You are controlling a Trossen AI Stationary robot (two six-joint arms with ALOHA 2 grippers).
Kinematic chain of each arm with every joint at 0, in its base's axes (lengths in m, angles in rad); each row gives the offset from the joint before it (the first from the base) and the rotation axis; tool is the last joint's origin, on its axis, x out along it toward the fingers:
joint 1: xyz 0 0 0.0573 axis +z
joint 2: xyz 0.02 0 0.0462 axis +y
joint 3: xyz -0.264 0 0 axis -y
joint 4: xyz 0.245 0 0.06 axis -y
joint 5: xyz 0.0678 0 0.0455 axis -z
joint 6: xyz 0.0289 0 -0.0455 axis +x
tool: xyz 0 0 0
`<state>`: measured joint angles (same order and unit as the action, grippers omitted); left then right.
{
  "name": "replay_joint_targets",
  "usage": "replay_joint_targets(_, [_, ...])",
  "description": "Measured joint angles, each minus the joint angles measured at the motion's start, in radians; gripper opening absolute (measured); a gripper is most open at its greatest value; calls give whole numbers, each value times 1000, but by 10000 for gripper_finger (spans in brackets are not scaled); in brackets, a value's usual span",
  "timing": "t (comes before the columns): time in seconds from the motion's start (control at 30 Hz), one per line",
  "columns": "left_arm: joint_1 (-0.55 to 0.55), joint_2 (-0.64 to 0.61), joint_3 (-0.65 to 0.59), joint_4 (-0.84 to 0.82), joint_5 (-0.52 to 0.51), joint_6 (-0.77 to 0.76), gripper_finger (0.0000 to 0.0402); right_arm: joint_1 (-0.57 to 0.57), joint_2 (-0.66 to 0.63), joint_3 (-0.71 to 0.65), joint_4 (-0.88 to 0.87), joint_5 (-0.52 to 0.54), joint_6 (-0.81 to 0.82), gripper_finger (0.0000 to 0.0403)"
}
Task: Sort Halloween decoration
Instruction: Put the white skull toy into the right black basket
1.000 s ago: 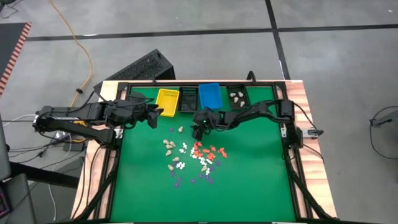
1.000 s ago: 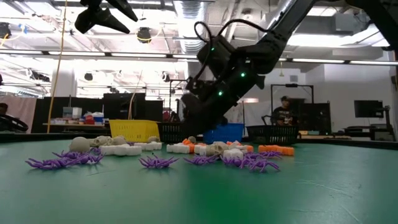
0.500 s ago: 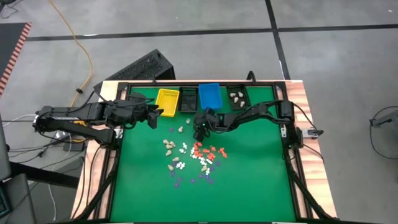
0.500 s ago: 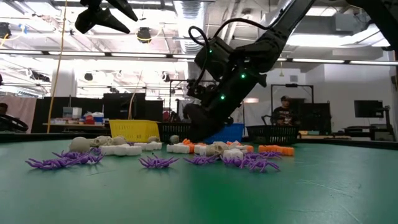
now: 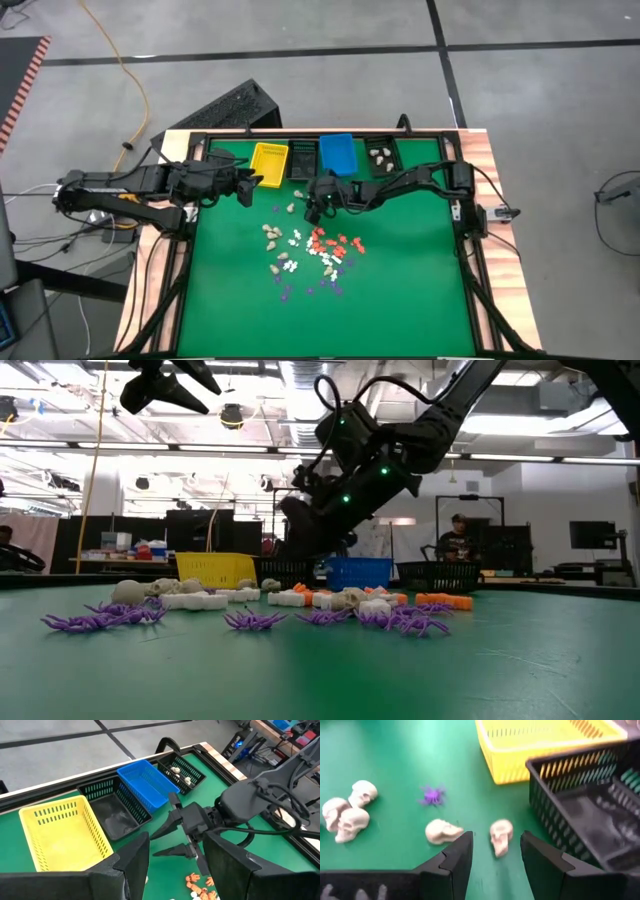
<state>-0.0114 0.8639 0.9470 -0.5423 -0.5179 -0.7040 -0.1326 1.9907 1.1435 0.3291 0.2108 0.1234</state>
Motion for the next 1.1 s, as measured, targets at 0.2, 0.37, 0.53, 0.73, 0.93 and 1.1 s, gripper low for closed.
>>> replay_joint_targets(0.2, [0, 0, 0, -1, 16, -8, 176, -15, 2, 0, 27, -4, -46, 191])
replay_joint_targets(0.37, [0, 0, 0, -9, 16, -8, 176, -35, 12, 15, 45, -25, -53, 191])
replay_joint_targets(0.53, [0, 0, 0, -8, 16, -14, 176, -46, 11, 34, 56, -31, -56, 191])
replay_joint_targets(0.73, [0, 0, 0, -9, 15, -14, 176, -37, 28, 36, 88, -32, -69, 191])
replay_joint_targets(0.93, [0, 0, 0, -13, 7, -14, 176, -40, 28, 36, 101, -33, -72, 191])
replay_joint_targets(1.1, [0, 0, 0, -13, 6, -14, 176, -37, 63, 49, 113, -45, -59, 191])
